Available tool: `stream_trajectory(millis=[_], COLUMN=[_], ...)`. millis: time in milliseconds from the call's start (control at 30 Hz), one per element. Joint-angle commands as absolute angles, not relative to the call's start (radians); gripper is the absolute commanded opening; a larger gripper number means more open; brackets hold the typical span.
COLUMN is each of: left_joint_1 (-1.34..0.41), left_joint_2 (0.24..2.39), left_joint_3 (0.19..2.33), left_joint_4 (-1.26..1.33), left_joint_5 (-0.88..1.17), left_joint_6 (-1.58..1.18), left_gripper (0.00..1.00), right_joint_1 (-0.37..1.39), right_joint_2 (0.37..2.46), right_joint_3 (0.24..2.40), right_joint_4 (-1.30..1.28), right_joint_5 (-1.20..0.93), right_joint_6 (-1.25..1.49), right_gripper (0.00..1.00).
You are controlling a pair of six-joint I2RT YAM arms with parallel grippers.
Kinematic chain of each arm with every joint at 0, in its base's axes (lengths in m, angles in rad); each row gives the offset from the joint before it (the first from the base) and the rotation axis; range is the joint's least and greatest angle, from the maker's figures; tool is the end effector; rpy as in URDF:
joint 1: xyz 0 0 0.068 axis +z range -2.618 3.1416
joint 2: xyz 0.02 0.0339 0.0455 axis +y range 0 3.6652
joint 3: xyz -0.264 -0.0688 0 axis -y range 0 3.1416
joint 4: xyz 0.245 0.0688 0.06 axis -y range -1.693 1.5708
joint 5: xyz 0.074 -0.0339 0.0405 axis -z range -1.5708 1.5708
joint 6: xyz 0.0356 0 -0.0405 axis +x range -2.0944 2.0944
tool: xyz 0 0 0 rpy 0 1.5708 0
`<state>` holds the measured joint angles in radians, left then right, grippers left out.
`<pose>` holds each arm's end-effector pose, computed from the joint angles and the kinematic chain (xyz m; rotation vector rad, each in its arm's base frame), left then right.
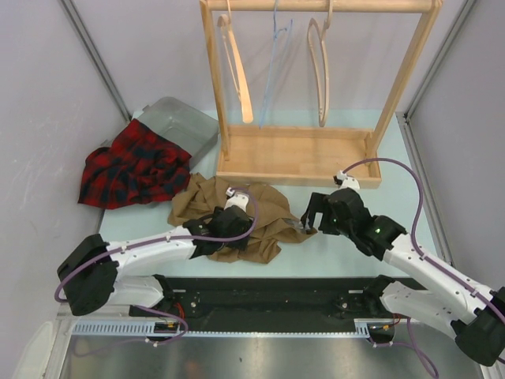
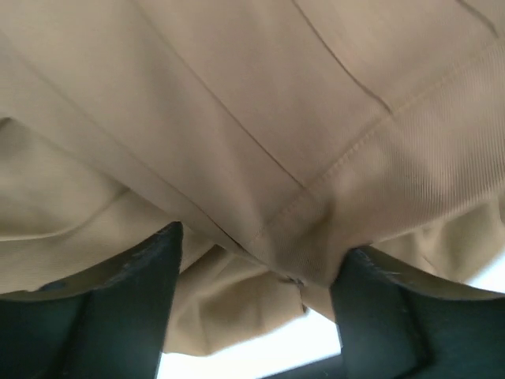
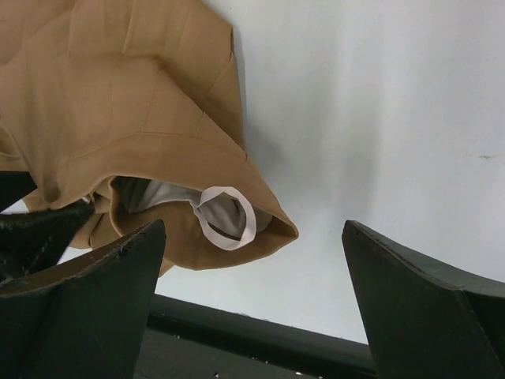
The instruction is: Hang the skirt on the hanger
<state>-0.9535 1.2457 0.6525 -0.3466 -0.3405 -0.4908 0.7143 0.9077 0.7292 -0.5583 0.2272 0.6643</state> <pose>0.1462 -0.1854 0.1896 0.4268 2.4097 -0.2120 0.1486 0.1182 0.2641 0.0593 2.3258 0.4501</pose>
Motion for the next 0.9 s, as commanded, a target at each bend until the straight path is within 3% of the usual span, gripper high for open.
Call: stream_trajectory(millis=[0, 133, 167, 367, 867], left_joint_1=[-0.957, -0.956, -0.956, -0.953, -0.882], left_joint_2=[1.258, 1.232, 1.224, 1.215, 1.183], left_joint_3=[0.710, 0.729, 0.733, 0.790, 0.945], left_joint_4=[-0.310, -0.287, -0.285, -0.305, -0.394], left_joint_5=[-0.503, -0.525, -0.528, -0.517, -0.401], left_joint_6=[-0.554, -0.548, -0.537, -0.500, -0.488], left_gripper=[0.70, 0.48, 0.37, 0.00, 0.00], right_joint_1=[0.718, 0.719, 0.721, 0.721, 0.723], right_joint_2=[0.881, 0.836, 0.831, 0.833, 0.976], right_joint_3=[0.709, 0.667, 0.660, 0.624, 0.595], right_joint_4=[-0.589, -0.581, -0.580, -0.502, -0.385], right_joint_5=[0.233, 0.226, 0.215, 0.163, 0.124], right_joint_6=[0.718, 0.755, 0.758, 0.759, 0.775], right_gripper=[1.00, 1.00, 0.99, 0.96, 0.74])
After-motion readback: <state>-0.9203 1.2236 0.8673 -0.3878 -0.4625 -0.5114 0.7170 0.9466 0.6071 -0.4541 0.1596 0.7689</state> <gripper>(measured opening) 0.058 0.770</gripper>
